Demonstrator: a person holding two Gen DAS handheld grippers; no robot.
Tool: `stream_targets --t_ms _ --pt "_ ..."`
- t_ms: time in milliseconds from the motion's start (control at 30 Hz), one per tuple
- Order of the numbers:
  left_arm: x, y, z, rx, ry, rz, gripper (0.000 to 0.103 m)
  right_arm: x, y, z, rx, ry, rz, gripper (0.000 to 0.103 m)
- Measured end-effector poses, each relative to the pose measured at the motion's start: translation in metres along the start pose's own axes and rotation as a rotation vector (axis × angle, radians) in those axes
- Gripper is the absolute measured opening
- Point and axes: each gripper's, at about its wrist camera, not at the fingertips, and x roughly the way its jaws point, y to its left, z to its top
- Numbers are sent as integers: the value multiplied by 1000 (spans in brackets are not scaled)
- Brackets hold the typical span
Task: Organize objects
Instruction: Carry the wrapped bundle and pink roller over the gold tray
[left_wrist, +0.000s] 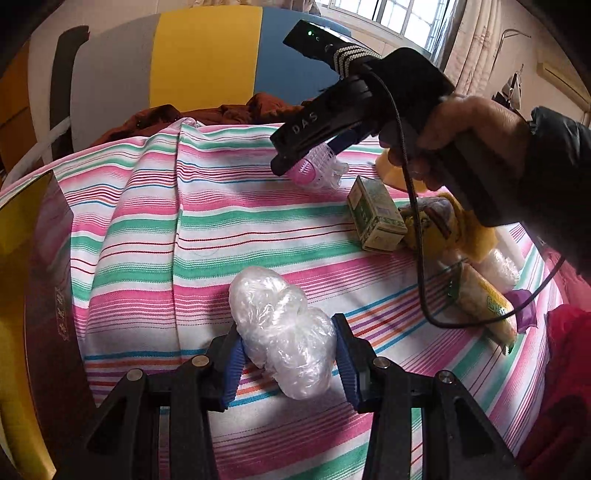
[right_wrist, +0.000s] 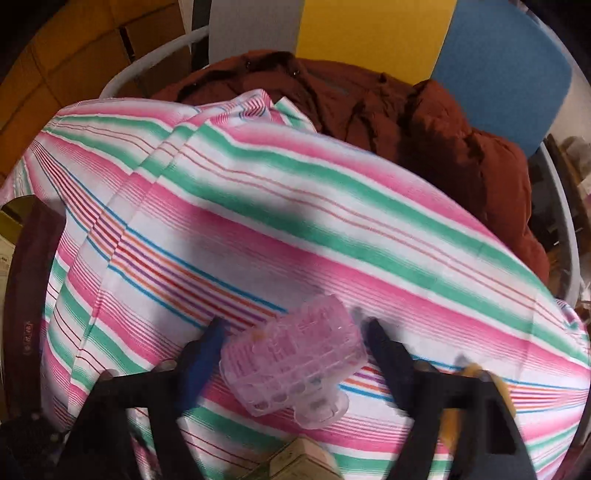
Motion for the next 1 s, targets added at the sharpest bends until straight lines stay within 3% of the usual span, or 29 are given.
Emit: stream_targets --t_ms 167,333,633,833,1000 --pt "0 1 -1 2 -9 -8 44 -10 8 -11 47 -22 10 73" --pt "-11 2 1 1 -3 0 43 -49 22 -21 83 -118 28 73" --pt "-84 2 -6 37 -110 -10 43 -112 50 -44 175 -258 78 73" --pt "-142 43 -8 -33 -207 47 43 -139 93 -57 184 -317 162 73" --pt "-181 100 -26 -149 -246 163 43 -146 147 -57 138 -325 235 73"
